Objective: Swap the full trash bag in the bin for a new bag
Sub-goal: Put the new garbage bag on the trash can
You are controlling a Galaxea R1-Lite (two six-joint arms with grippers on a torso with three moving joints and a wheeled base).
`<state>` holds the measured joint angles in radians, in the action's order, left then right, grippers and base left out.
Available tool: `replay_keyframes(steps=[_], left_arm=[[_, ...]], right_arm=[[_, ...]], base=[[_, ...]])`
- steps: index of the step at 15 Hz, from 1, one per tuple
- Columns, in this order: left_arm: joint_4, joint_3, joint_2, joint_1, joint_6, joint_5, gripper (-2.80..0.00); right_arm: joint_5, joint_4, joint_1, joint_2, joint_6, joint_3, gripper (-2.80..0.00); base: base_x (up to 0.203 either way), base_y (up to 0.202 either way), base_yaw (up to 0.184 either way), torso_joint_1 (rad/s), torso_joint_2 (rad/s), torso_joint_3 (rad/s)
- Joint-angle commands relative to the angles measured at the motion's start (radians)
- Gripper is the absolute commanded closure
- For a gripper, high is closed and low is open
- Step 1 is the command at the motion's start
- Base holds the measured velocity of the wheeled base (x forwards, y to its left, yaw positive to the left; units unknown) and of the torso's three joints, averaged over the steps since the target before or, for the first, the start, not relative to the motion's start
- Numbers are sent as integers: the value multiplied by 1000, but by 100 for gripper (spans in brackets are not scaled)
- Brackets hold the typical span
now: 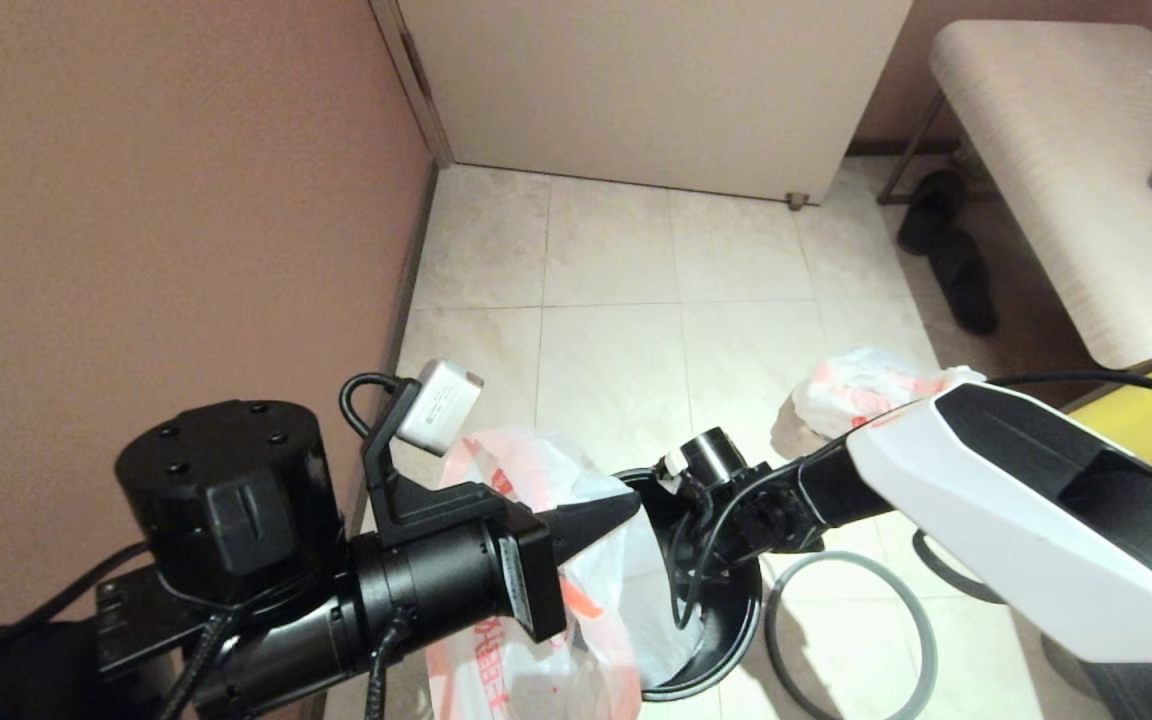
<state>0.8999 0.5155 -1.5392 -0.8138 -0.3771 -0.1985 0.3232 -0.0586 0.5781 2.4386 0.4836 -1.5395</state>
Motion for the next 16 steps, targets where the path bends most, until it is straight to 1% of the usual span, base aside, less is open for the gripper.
replay_keyframes(steps=[1, 2, 3, 4, 6, 8, 10, 12, 13, 15, 16], left_arm=[[-86, -4, 65, -1, 4, -1, 0], [-150, -12, 96, -1, 5, -1, 0], [-182, -28, 115, -1, 5, 0, 0], [-187, -40, 122, -1, 6, 2, 0], [-187, -62, 137, -1, 9, -2, 0], [-200, -43, 112, -27, 23, -2, 0], [-253, 12, 58, -35, 66, 0, 0], [-309, 117, -39, -33, 93, 2, 0], [-330, 178, -101, -26, 98, 7, 0], [-393, 303, -209, -18, 104, 31, 0], [-442, 359, -260, -16, 105, 47, 0]], right_arm=[[2, -37, 2, -181, 45, 96, 0], [0, -95, 1, -237, 74, 134, 0], [-6, -154, -1, -289, 108, 172, 0], [-10, -188, -5, -336, 133, 223, 0], [-14, -200, -24, -445, 149, 324, 0], [-17, -185, -57, -560, 154, 417, 0], [-16, -124, -117, -660, 155, 507, 0], [-12, -24, -197, -748, 149, 596, 0], [-10, 6, -235, -767, 131, 615, 0], [-16, 13, -262, -781, 61, 622, 0], [-27, 18, -262, -783, 50, 625, 0]], base=[[0, 0, 0, 0, 0, 0], [0, 0, 0, 0, 0, 0], [0, 0, 0, 0, 0, 0], [0, 0, 0, 0, 0, 0], [0, 0, 0, 0, 0, 0], [0, 0, 0, 0, 0, 0], [0, 0, 0, 0, 0, 0], [0, 0, 0, 0, 0, 0], [0, 0, 0, 0, 0, 0], [0, 0, 0, 0, 0, 0], [0, 0, 0, 0, 0, 0]])
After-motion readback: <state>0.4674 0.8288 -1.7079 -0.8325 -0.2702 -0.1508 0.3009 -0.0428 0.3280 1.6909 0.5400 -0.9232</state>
